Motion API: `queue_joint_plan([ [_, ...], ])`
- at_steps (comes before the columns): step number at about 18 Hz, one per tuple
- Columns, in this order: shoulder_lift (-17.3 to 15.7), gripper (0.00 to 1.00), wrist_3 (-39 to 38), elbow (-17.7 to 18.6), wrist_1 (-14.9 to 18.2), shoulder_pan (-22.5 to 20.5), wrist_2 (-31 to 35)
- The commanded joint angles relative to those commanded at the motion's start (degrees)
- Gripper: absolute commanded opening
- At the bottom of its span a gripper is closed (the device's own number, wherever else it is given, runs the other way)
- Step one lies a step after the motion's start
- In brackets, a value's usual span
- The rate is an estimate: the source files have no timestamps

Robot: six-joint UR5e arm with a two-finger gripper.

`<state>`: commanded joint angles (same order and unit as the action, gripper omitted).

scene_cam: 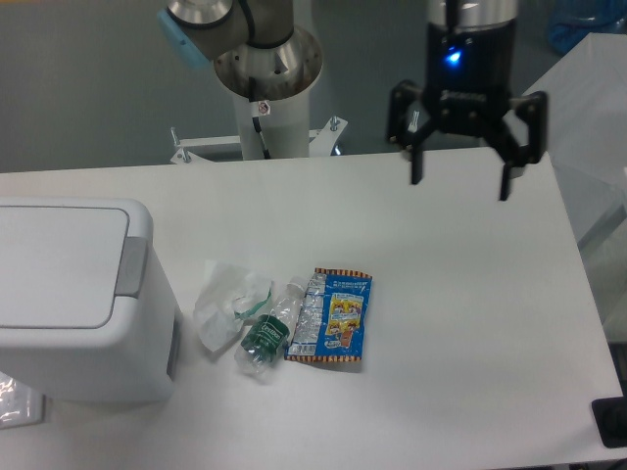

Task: Open the trash can
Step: 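Move the open gripper across the table toward the white trash can lid, then lower the gripper onto the lid edge and push it open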

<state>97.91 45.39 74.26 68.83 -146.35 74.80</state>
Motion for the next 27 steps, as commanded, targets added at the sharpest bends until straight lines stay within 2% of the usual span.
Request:
queue_joint_plan([
  [3,-0.17,1.00,-12.22,2.98,-5.36,2.81,-2.73],
  [6,-1.49,1.00,-19.88,6.93,-9.85,5.98,-2.73],
  [8,-1.49,1.00,-23.58,8.00,-11.61,7.65,-2.73],
  [16,-1.93,1.00,-29.74,11.34,-11.62,14.76,-2.73],
  [19,-1.76,1.00,-32.03,11.52,-12.14,16.00,-2.82],
  [24,-2.11,1.00,-31.94,14.76,-13.55,18.20,-2.73],
  [27,-1.93,1.00,-31.94,15.47,-13.81,18.38,-2.73],
])
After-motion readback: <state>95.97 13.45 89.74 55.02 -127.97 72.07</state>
